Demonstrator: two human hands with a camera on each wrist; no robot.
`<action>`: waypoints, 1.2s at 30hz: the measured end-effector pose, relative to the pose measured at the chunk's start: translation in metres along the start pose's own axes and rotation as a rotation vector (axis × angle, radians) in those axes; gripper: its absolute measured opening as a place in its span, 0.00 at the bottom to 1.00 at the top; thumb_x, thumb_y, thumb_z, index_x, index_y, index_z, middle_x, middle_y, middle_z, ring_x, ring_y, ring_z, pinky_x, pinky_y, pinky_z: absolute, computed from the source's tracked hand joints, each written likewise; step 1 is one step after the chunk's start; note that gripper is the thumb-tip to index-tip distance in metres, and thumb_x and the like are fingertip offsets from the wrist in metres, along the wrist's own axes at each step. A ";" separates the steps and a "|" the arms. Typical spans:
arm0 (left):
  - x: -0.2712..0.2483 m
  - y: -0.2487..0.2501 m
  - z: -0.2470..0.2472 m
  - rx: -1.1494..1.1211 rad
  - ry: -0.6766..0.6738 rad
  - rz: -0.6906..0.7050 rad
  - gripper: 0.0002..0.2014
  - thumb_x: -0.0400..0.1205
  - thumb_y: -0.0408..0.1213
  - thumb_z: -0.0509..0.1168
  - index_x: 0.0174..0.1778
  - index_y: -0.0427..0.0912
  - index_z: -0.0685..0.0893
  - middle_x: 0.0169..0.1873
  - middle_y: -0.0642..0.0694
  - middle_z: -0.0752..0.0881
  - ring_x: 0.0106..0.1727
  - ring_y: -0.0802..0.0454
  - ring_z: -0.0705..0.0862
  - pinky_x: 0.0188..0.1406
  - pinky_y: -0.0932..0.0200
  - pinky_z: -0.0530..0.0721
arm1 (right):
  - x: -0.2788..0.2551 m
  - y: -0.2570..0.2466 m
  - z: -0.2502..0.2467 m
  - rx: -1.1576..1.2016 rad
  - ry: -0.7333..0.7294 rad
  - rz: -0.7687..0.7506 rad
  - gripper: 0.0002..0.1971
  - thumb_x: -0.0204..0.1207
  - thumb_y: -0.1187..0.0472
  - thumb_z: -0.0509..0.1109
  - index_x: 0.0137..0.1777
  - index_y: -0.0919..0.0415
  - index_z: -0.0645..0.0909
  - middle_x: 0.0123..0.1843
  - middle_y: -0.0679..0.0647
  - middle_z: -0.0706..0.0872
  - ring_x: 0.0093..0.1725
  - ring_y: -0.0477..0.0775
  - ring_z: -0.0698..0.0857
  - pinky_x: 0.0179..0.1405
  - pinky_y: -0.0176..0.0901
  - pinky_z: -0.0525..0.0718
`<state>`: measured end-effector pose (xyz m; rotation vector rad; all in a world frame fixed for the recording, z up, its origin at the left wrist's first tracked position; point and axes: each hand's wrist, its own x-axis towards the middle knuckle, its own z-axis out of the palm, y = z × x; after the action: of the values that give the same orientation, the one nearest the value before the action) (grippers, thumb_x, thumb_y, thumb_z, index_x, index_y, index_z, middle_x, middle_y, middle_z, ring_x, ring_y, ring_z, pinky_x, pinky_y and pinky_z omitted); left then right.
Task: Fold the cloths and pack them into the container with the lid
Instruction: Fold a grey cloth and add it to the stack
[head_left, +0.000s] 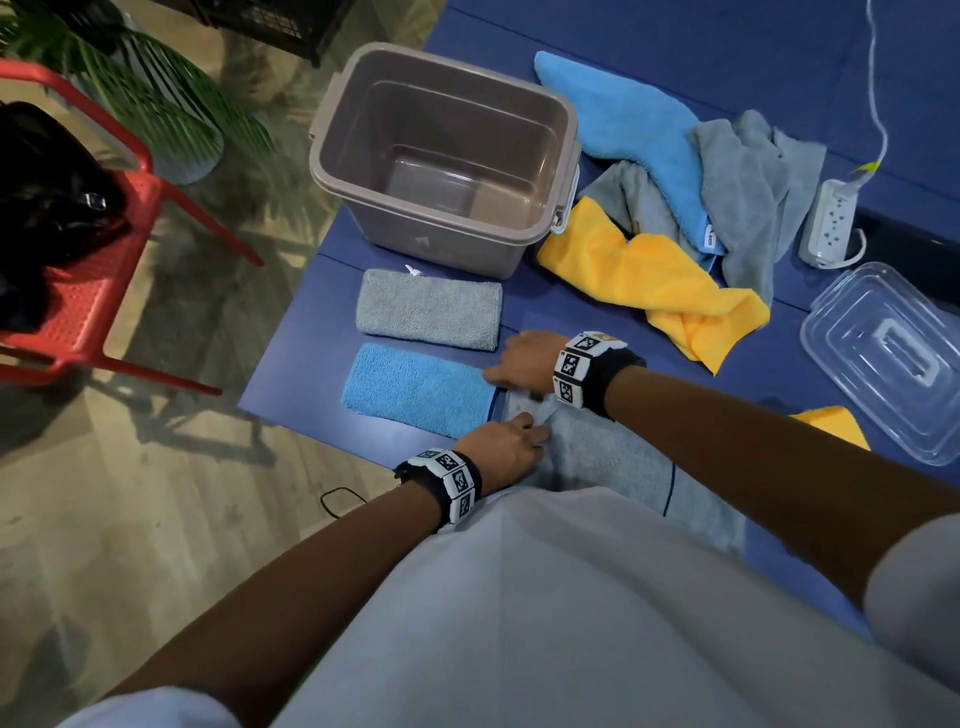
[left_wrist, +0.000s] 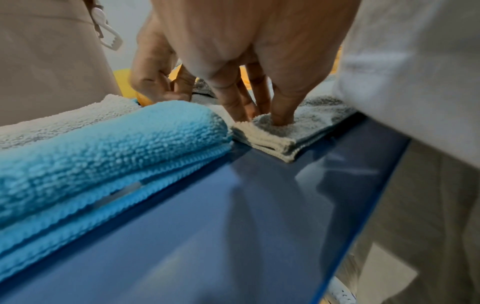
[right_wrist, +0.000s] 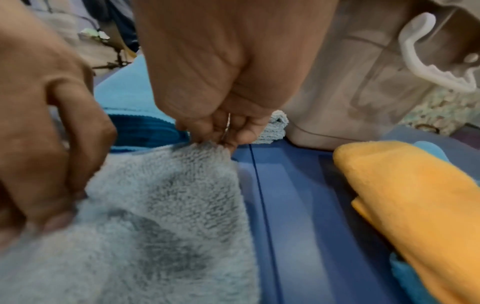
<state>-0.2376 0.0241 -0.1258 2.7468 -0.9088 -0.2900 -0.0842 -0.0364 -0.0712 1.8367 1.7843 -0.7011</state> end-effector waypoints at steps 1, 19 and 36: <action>0.000 0.000 0.000 -0.008 -0.006 -0.007 0.02 0.70 0.31 0.74 0.37 0.40 0.87 0.47 0.45 0.83 0.44 0.44 0.81 0.15 0.57 0.79 | -0.001 0.002 0.001 -0.062 -0.025 -0.037 0.10 0.83 0.59 0.63 0.62 0.59 0.77 0.49 0.58 0.83 0.50 0.61 0.81 0.49 0.52 0.80; 0.000 -0.001 0.001 -0.010 -0.039 -0.001 0.07 0.68 0.27 0.74 0.38 0.40 0.88 0.49 0.46 0.83 0.44 0.46 0.81 0.15 0.59 0.79 | -0.011 0.042 -0.008 0.534 0.065 0.212 0.15 0.72 0.66 0.64 0.59 0.58 0.74 0.49 0.57 0.74 0.43 0.60 0.76 0.34 0.46 0.74; 0.082 -0.066 -0.034 0.040 -0.155 -0.415 0.25 0.82 0.34 0.62 0.76 0.40 0.70 0.69 0.38 0.75 0.68 0.37 0.73 0.64 0.43 0.75 | -0.185 -0.002 0.183 0.534 0.005 0.987 0.16 0.83 0.58 0.58 0.67 0.64 0.71 0.62 0.65 0.78 0.59 0.66 0.79 0.51 0.53 0.77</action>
<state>-0.1280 0.0312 -0.1215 2.9638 -0.3677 -0.5680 -0.0953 -0.2957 -0.0873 2.6834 0.4991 -0.7686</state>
